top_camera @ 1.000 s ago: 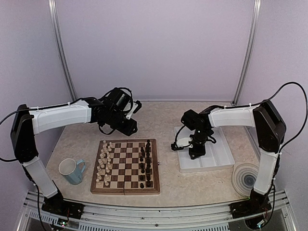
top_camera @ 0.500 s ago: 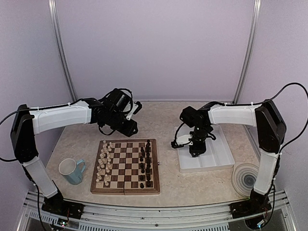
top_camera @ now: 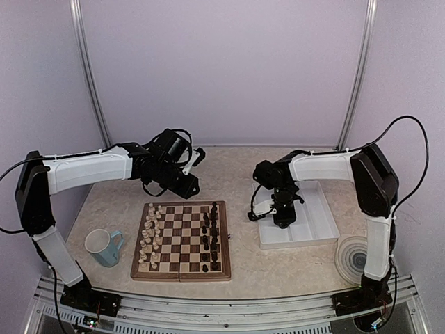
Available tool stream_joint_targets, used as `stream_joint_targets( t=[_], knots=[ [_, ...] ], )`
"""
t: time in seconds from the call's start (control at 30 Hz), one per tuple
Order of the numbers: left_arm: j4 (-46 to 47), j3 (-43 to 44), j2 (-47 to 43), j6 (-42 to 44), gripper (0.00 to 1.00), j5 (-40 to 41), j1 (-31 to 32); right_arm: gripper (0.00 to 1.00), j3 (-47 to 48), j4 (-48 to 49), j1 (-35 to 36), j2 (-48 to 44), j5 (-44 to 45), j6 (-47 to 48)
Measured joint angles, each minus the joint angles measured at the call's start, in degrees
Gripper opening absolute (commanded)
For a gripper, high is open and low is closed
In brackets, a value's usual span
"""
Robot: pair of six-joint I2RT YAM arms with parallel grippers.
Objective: Set up the chess pieces on the board
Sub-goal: Move the pawn to the storage box.
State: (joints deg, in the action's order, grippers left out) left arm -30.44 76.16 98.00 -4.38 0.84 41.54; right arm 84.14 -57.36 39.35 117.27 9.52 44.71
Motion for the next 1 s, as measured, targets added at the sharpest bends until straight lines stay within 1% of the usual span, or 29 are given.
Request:
stream_joint_targets(
  t=[0.23,0.43,0.5,0.57,0.73,1.0],
  knots=[
    [0.0,-0.2,0.0,0.2,0.34,-1.0,0.0,0.27,1.7,-1.6,0.5,1.0,0.2,1.2],
    [0.0,-0.2,0.0,0.4,0.34,-1.8,0.0,0.28,1.1,0.5,2.3,0.1,-3.1,3.0],
    [0.0,-0.2,0.0,0.4,0.34,-2.0,0.0,0.29,-0.4,2.4,3.4,-1.6,-4.7,4.5],
    [0.0,-0.3,0.0,0.4,0.35,-2.1,0.0,0.33,-2.9,4.7,4.3,-4.1,-6.2,6.6],
    [0.0,-0.3,0.0,0.4,0.35,-2.2,0.0,0.38,-8.9,10.5,5.2,-9.1,-7.2,11.1],
    [0.0,-0.3,0.0,0.4,0.35,-2.4,0.0,0.41,-11.0,14.6,4.7,-9.4,-7.9,12.3]
  ],
)
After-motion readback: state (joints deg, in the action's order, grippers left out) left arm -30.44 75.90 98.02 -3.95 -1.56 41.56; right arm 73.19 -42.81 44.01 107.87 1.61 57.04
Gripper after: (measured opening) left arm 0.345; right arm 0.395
